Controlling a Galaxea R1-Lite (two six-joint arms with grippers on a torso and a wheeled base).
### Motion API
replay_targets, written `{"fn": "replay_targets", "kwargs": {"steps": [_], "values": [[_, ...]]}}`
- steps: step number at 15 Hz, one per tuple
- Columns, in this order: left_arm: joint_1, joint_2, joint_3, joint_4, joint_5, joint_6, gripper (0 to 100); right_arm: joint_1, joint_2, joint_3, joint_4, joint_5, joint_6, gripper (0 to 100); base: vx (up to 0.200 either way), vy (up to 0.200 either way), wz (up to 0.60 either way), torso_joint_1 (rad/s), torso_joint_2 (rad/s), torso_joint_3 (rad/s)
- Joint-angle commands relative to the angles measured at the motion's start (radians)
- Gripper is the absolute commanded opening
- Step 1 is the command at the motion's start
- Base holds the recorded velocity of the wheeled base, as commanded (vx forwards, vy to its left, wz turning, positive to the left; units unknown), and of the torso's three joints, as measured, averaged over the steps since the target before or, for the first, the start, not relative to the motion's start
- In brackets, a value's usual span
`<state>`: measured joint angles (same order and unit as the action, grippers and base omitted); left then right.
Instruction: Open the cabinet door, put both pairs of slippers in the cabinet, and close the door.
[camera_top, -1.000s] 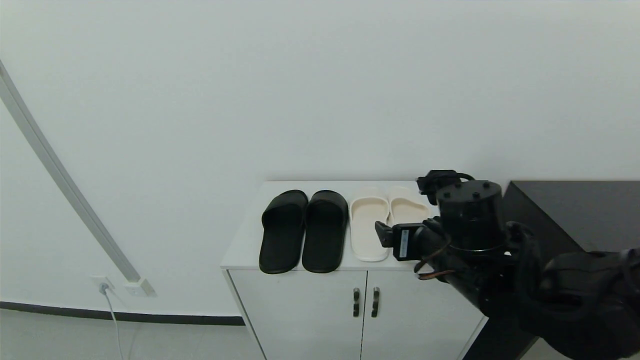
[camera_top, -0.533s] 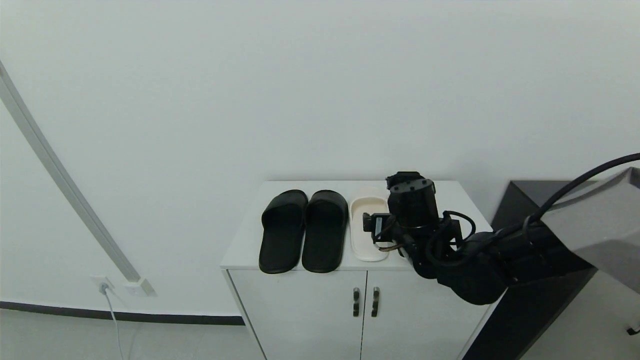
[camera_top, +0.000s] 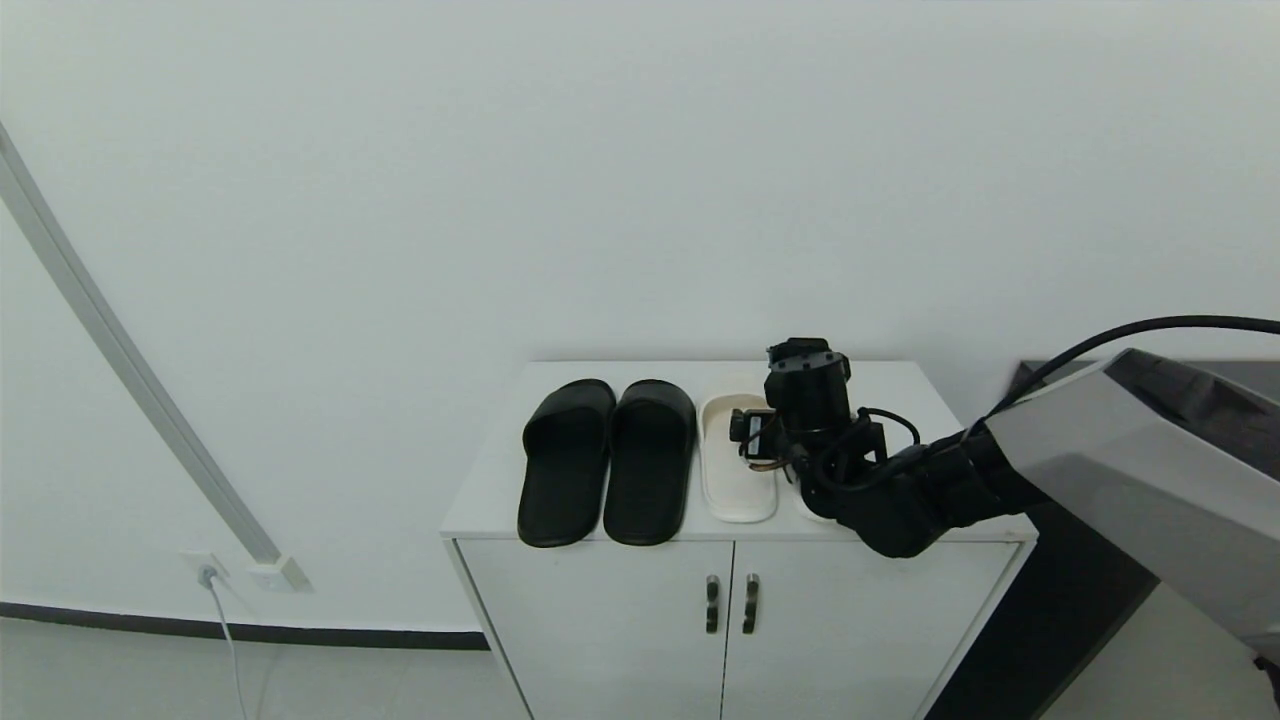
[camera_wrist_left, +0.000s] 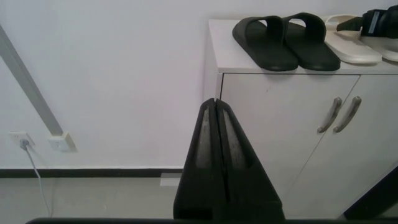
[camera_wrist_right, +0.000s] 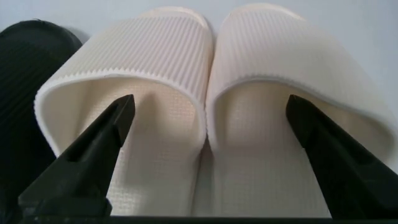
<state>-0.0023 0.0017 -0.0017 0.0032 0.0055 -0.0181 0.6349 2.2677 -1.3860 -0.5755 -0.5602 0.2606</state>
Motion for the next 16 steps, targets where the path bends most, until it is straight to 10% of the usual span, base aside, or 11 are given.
{"fn": "replay_targets", "kwargs": {"steps": [1,2,11,16], "values": [[0.001,0.001,0.0,0.0,0.001,0.0,0,-0.004,0.02,-0.015,-0.001,0.0,-0.003,100,0.0,0.0,0.0,0.0,0.0,0.0],[-0.001,0.001,0.0,0.0,0.001,0.0,0,-0.006,0.02,-0.015,-0.004,0.002,-0.011,0,0.0,0.0,0.0,0.0,0.0,0.0],[-0.001,0.001,0.0,0.0,0.002,0.0,0,-0.007,-0.045,0.012,-0.006,0.002,-0.035,0,0.0,0.0,0.0,0.0,0.0,0.0],[-0.001,0.001,0.0,-0.002,0.004,0.001,0,-0.007,-0.339,0.321,-0.056,0.145,-0.089,0,0.0,0.0,0.0,0.0,0.0,0.0]]}}
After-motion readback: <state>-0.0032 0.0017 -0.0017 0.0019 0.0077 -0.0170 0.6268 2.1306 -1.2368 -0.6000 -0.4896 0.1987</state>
